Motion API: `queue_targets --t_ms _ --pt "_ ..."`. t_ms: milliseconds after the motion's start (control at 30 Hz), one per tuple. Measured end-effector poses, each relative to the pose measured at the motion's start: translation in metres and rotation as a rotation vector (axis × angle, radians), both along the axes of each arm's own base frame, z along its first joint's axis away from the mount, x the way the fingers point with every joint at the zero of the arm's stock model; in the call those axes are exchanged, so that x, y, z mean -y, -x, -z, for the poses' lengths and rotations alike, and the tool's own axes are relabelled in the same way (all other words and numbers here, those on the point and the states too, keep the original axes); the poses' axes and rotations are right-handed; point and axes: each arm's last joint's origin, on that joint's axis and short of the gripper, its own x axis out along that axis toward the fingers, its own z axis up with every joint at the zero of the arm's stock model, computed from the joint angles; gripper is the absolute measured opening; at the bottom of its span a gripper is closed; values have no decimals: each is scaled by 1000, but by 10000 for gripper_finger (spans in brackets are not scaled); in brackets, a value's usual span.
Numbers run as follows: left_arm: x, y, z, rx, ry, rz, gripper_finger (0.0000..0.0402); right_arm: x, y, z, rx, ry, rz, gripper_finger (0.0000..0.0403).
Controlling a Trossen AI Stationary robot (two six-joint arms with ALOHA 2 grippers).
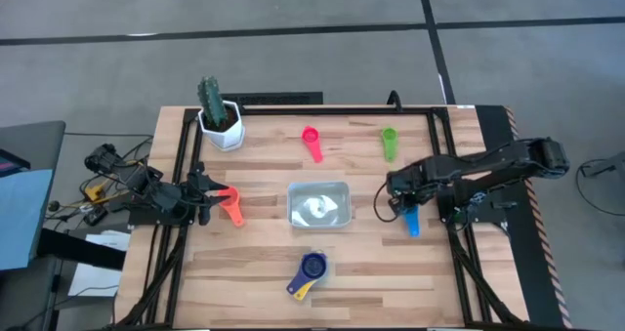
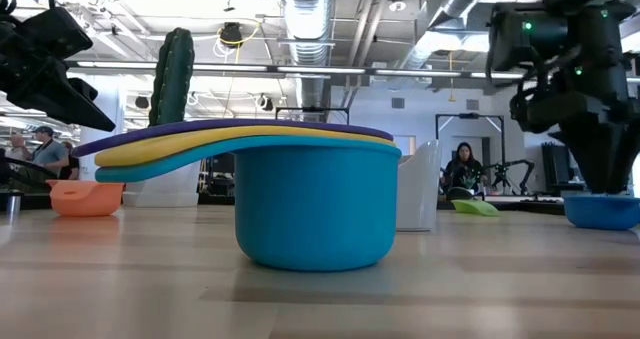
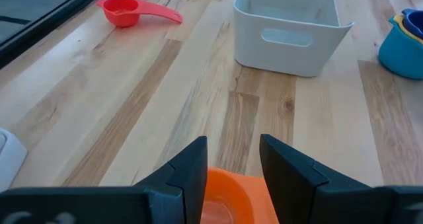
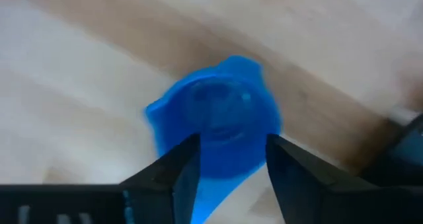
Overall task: Nest measuring cups in basket
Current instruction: Stack the blue measuring cup on top of the dark blue measuring cup
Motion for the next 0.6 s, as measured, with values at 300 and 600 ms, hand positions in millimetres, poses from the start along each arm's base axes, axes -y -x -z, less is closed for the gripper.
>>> queue_targets --t_ms 300,600 --pt "0 0 0 0 0 1 128 6 5 5 -46 99 26 206" --pt "0 0 0 0 1 1 128 5 7 23 10 26 89 124"
